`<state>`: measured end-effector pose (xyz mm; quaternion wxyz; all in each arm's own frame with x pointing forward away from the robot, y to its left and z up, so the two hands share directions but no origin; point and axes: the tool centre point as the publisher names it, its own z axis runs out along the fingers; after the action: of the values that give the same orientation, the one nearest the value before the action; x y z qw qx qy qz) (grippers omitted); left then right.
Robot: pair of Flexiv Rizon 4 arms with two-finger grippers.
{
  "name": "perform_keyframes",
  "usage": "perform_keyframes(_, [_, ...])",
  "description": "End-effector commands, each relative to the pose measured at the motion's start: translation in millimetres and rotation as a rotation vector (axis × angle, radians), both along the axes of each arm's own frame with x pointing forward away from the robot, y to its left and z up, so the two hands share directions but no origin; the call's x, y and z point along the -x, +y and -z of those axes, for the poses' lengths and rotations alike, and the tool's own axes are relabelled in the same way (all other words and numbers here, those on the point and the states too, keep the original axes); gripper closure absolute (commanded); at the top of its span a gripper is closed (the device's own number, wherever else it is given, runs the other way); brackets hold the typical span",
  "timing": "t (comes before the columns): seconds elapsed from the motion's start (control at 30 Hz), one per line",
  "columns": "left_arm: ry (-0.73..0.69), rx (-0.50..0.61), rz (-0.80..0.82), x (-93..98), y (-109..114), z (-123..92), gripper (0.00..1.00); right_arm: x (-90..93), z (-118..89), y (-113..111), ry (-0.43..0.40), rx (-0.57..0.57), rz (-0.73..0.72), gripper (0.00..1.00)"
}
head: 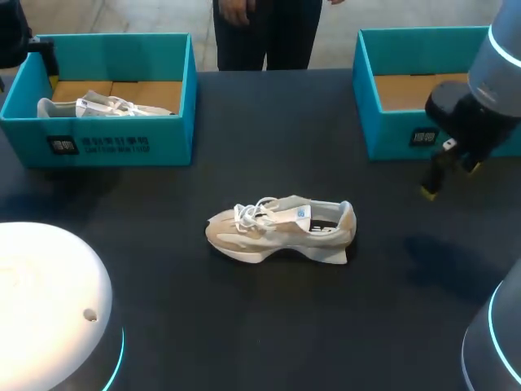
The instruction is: Take the shoe out of the shoebox, open the shoe tongue, remove and reinsert the insole, then place the shoe into the shoebox
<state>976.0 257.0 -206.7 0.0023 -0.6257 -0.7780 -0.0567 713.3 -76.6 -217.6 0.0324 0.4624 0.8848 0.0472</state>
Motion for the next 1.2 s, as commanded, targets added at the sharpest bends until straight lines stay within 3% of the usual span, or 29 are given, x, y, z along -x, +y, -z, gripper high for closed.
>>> perform_keyframes(0.03, [-0.001,-0.002,0.001,0.8,0,0,0.0,1.4,-3,-10,-0.006,-0.001,-0.03,0.0])
perform_keyframes(0.33, [-0.001,-0.002,0.001,0.8,0,0,0.0,5.5,-16,-30,0.0,0.045,-0.117,0.0])
perform_keyframes(0.97, [-0.001,-0.002,0.001,0.8,0,0,0.0,5.8,-17,-30,0.005,0.056,-0.127,0.0])
perform_keyframes(1.2, [-0.001,-0.002,0.001,0.8,0,0,0.0,8.6,-22,-53,-0.063,-0.002,-0.351,0.0])
